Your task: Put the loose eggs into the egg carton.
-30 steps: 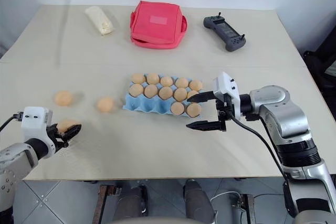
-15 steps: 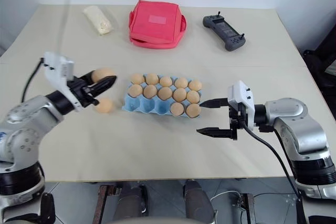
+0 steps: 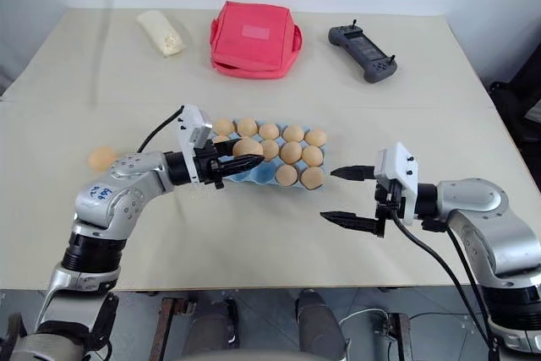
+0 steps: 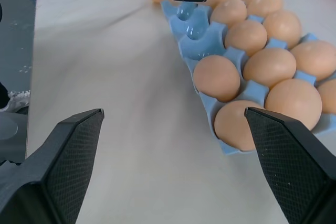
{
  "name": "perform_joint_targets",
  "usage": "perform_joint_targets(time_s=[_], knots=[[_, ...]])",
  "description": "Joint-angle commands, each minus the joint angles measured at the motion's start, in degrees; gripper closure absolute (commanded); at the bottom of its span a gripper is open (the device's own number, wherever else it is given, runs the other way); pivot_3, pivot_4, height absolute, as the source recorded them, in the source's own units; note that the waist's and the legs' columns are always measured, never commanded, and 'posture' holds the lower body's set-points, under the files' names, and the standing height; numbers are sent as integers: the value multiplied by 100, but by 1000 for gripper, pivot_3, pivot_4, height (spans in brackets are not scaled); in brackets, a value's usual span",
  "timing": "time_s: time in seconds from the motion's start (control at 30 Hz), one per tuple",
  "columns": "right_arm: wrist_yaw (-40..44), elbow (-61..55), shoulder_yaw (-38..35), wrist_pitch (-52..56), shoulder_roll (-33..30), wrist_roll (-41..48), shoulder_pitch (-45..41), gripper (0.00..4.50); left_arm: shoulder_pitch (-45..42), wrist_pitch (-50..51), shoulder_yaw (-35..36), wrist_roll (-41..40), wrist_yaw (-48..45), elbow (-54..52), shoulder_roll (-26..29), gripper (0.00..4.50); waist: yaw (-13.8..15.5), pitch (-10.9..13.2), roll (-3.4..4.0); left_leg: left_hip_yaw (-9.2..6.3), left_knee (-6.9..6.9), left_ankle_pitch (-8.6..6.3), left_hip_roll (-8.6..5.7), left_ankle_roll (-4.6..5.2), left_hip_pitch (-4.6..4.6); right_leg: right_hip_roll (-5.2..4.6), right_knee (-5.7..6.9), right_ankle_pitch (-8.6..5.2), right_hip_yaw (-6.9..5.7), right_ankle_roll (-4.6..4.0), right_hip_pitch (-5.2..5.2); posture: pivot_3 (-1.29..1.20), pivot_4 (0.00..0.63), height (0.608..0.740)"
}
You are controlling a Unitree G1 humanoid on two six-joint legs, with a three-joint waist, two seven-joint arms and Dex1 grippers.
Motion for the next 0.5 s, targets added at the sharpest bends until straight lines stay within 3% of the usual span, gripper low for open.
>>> perform_joint_targets(time_s=[0.03, 0.17, 0.43, 0.5], knots=[[-135, -328, -259, 1, -66, 142, 147, 0, -225, -278, -130, 148, -288, 205, -103, 2577, 17, 0, 0, 0, 2, 0, 1, 0, 0, 0, 0, 0, 0, 0, 0, 0, 150, 740], [-269, -413, -293, 16, -65, 166, 226, 0, -259, -232, -154, 187, -404, 266, -116, 2577, 38, 0, 0, 0, 0, 0, 1, 0, 0, 0, 2, 0, 0, 0, -1, 0, 150, 740], [-357, -459, -209, -18, -51, 170, 276, 0, -202, -189, -107, 224, -512, 337, -145, 57, 106, 0, 0, 0, 4, -1, 0, 1, 0, 0, 3, 0, 0, 0, 0, 0, 150, 740], [-338, -427, -172, -36, -48, 164, 233, 0, -207, -198, -63, 242, -445, 340, -155, 21, 106, 0, 0, 0, 2, -1, 1, 1, 0, 0, 3, 0, 0, 0, 0, 0, 150, 740]])
